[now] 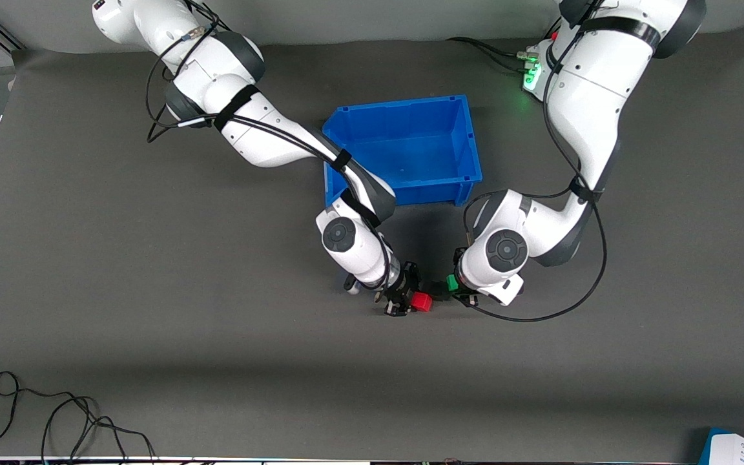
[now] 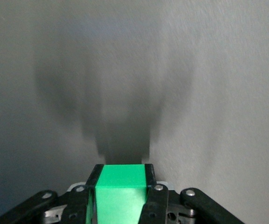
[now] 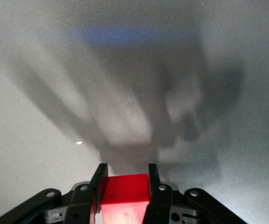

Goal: Attach green and red cubes to black cube
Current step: 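Lower the green cube against the red cube with the left gripper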

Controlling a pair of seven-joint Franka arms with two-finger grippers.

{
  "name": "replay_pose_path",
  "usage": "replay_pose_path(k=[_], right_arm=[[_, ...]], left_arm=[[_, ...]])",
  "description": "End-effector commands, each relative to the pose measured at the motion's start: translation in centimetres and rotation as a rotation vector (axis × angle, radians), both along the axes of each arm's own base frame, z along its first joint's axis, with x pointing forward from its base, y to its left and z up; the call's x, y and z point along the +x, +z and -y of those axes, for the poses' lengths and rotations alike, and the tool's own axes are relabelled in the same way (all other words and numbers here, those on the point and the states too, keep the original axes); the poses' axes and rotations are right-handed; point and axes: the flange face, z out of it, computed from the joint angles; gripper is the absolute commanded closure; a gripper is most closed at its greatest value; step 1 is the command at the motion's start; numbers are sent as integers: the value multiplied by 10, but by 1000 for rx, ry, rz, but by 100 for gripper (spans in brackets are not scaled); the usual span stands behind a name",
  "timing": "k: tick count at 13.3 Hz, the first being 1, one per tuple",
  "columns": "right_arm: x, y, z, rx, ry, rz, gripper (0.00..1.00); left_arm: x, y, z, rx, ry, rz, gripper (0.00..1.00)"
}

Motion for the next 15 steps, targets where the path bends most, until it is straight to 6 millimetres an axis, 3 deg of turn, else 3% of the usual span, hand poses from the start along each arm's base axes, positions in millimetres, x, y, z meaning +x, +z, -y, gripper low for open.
replay_pose_path(k=[1, 8, 12, 13, 15], right_arm=[[3, 18, 1, -17, 15, 8, 82], [5, 24, 1, -14, 15, 16, 82], [2, 12, 3, -59, 82, 42, 82], [0, 12, 1, -60, 86, 43, 77], [1, 15, 1, -57, 85, 43, 78]], left_arm=[[5, 2, 10, -5, 2, 22, 100], [10, 6, 7, -4, 0, 33, 100], [13, -4, -12, 23, 7, 13, 100], [14, -6, -14, 28, 10, 11, 100], [15, -9, -18, 31, 13, 7, 100]])
